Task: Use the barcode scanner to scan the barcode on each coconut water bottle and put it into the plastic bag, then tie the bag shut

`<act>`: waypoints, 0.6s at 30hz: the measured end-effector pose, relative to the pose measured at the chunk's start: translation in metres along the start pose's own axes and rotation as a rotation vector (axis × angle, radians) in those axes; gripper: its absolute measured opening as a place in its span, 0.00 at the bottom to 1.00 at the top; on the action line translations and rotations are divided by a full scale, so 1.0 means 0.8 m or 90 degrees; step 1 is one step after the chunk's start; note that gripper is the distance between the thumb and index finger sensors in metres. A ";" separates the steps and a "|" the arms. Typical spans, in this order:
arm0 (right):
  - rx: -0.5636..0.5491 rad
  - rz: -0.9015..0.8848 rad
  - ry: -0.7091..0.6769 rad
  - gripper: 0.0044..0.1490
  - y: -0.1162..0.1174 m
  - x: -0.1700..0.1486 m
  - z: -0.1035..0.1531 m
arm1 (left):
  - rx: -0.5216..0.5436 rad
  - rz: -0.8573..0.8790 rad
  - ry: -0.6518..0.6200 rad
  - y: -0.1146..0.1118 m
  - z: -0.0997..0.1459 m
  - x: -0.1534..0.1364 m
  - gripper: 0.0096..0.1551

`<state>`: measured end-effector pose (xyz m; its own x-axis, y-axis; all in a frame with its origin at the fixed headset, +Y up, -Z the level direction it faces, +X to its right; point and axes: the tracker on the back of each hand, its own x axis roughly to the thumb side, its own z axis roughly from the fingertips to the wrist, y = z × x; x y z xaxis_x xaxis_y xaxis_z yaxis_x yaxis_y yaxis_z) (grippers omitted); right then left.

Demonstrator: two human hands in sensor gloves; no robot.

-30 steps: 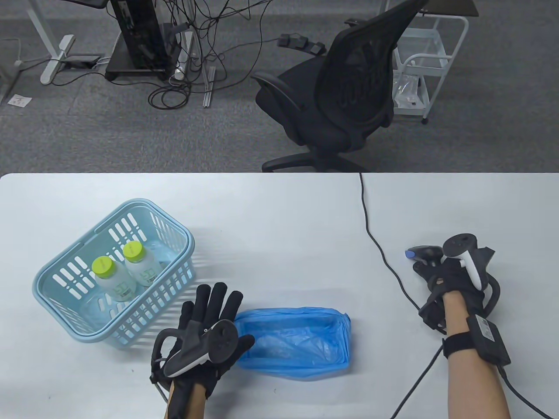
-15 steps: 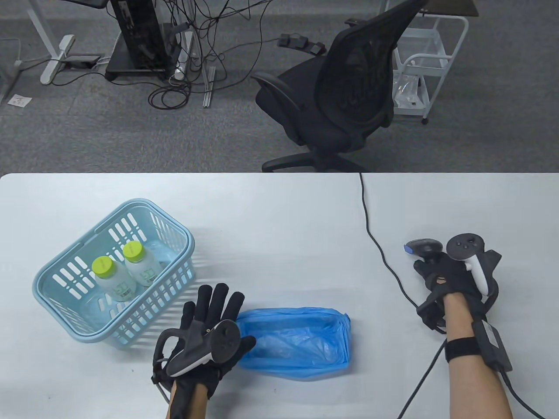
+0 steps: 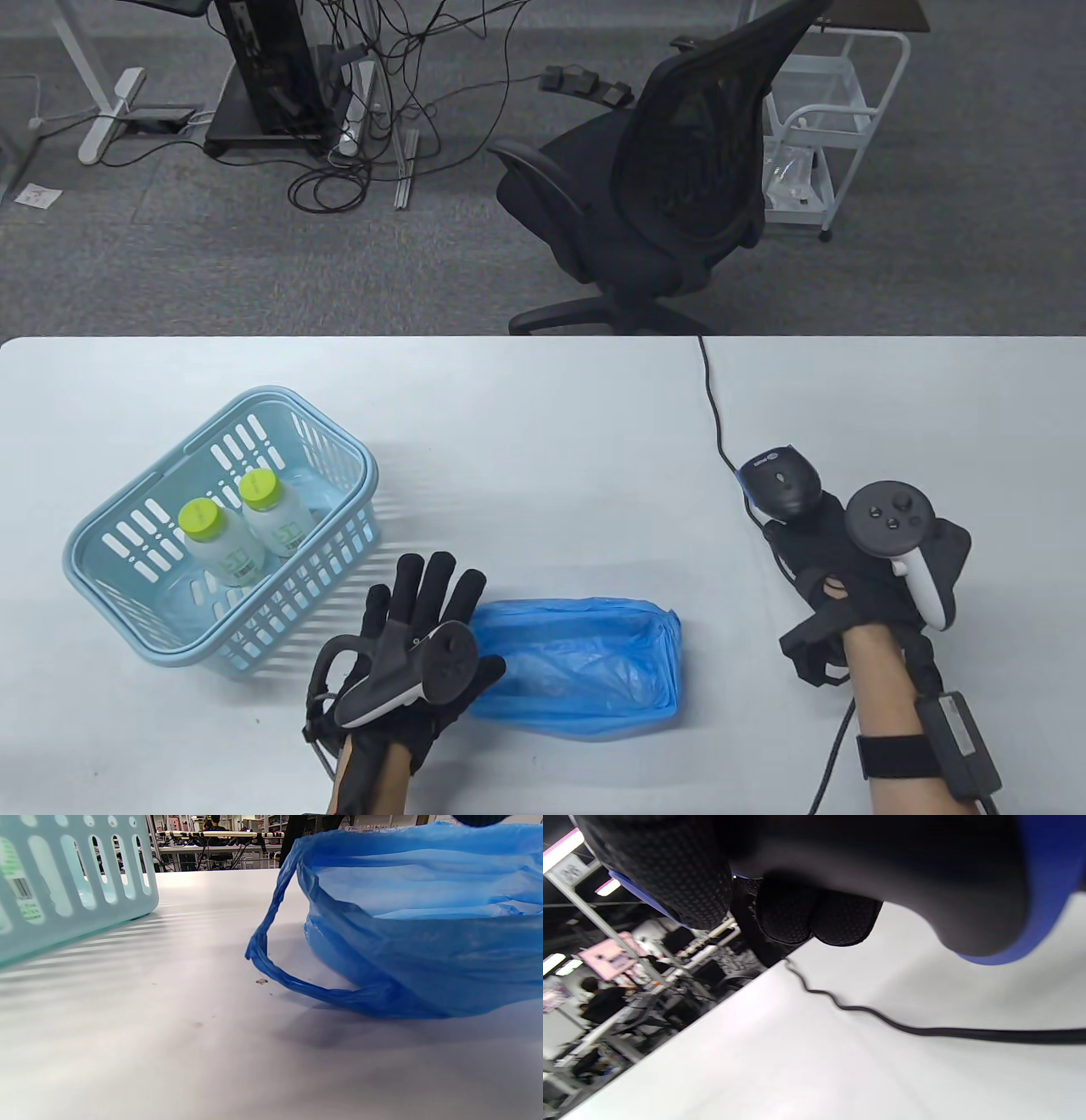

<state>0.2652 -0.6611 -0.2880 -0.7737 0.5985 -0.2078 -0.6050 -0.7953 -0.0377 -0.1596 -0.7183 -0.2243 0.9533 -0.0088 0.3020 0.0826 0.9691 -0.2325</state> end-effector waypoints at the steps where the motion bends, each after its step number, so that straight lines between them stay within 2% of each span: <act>1: -0.001 -0.014 -0.015 0.34 0.000 0.006 0.009 | 0.001 0.000 -0.001 0.000 -0.001 0.001 0.57; 6: -0.021 -0.052 -0.073 0.32 0.001 0.034 0.050 | -0.001 -0.007 -0.013 0.001 -0.004 0.009 0.57; 10: -0.010 -0.075 -0.110 0.31 0.010 0.049 0.072 | 0.001 -0.016 -0.005 0.002 -0.006 0.011 0.57; 14: 0.002 -0.094 -0.127 0.30 0.030 0.054 0.085 | 0.004 -0.035 0.008 0.003 -0.008 0.012 0.58; 18: 0.009 -0.098 -0.169 0.30 0.054 0.044 0.084 | 0.011 -0.030 0.000 0.002 -0.009 0.014 0.59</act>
<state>0.1997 -0.6680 -0.2315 -0.6940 0.7173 0.0625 -0.7197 -0.6934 -0.0344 -0.1465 -0.7182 -0.2276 0.9483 -0.0536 0.3127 0.1217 0.9717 -0.2024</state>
